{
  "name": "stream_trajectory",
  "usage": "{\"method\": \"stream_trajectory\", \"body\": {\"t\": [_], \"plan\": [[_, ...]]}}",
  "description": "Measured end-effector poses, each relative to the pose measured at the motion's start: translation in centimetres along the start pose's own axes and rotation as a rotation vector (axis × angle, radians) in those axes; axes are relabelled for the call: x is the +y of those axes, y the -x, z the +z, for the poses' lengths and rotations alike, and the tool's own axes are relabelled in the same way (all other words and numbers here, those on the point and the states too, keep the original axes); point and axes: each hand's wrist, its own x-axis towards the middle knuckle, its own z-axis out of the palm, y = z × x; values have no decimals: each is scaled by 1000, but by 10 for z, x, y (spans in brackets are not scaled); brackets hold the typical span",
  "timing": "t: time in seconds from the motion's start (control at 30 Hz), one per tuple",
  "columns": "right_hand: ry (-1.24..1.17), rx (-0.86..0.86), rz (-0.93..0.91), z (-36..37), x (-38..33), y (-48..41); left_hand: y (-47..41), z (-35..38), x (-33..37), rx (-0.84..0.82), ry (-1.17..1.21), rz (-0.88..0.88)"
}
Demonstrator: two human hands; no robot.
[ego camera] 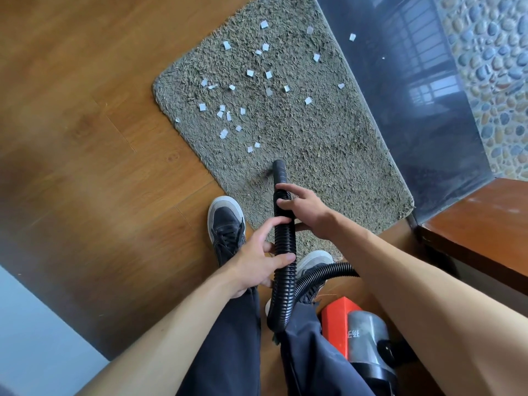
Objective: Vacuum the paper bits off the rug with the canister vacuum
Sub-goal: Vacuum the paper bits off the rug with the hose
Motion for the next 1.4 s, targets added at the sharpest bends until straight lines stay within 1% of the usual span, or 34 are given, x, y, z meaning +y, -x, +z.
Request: {"method": "stream_trajectory", "body": {"t": [0.13, 0.23, 0.37, 0.57, 0.77, 0.93, 1.07, 1.27, 1.4], "plan": [[53, 12, -101, 16, -6, -9, 3, -16, 1, 30, 32, 18], [104, 12, -151, 29, -13, -18, 6, -33, 2, 7, 113, 14], [148, 15, -140, 42, -19, -26, 7, -46, -1, 1, 170, -4], [211, 15, -150, 51, -23, -26, 11, -55, -4, 6, 175, 18], [192, 26, -141, 54, -30, -24, 11, -57, 1, 13, 181, 26], [125, 82, -120, 43, -32, -20, 5, -54, 8, -15, 147, 24], [122, 59, -103, 36, -37, -18, 3, -52, 14, -13, 102, 35], [184, -8, -131, 48, -55, -24, 10, -57, 13, 86, 77, 139], [279, 22, -180, 65, -67, -33, 11, -68, 13, 137, 107, 166]]}}
